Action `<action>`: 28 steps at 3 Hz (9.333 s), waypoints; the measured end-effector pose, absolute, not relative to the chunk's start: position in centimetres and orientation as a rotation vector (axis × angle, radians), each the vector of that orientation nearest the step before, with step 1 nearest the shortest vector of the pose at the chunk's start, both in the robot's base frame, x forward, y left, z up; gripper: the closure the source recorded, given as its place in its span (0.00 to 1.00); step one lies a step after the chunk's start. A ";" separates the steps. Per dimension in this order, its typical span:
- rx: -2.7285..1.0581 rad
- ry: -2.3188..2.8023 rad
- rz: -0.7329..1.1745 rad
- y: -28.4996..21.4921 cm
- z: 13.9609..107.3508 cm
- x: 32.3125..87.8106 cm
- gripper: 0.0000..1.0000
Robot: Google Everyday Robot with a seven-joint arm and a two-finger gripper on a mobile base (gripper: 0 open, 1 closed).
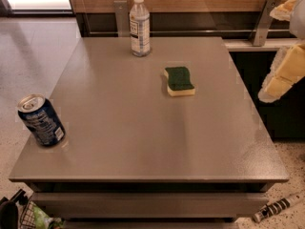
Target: Move blue plastic bottle near pepsi can
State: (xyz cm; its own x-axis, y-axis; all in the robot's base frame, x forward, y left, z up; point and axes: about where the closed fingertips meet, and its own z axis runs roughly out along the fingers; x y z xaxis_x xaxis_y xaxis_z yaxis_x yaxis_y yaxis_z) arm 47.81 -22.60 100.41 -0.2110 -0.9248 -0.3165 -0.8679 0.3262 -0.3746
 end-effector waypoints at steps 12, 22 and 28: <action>-0.757 1.460 0.666 0.0 92.8 82.3 0.00; -0.885 1.401 0.772 0.9 99.3 79.0 1.00; -0.910 1.344 0.907 4.9 99.1 52.0 1.00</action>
Offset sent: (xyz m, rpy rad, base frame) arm 0.1633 -0.0039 0.0181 0.7907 -0.5338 -0.2033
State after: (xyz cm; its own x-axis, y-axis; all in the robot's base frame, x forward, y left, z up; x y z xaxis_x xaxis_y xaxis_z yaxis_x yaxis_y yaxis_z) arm 51.98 4.87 99.12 0.0229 0.0131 -0.9997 -0.9220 0.3869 -0.0160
